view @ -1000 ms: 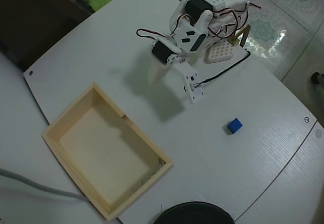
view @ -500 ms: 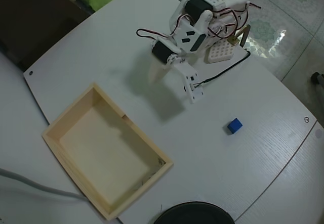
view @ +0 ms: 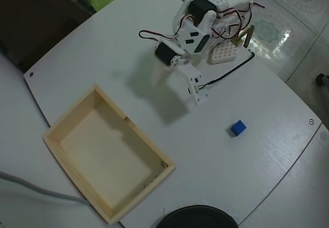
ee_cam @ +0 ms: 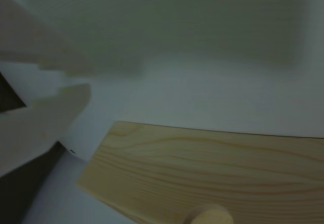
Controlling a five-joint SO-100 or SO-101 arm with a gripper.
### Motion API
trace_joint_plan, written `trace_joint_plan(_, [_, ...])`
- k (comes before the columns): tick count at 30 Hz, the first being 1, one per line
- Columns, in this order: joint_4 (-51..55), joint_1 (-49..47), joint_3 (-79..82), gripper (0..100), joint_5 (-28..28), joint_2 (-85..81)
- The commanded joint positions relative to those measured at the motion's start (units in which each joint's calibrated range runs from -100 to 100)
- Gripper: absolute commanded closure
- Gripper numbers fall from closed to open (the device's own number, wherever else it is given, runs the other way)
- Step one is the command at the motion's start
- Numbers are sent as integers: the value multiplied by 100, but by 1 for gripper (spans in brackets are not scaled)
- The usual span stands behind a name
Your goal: Pick up the small blue cube and put it into the box
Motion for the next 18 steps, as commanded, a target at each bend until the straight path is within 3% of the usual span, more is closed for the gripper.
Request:
trace_joint_plan(1, [-69, -26, -54, 99, 20, -42])
trace_joint_plan(13, [16, -33, -416, 99, 176, 0])
trace_joint_plan(18, [466, -33, -1158, 92, 176, 34])
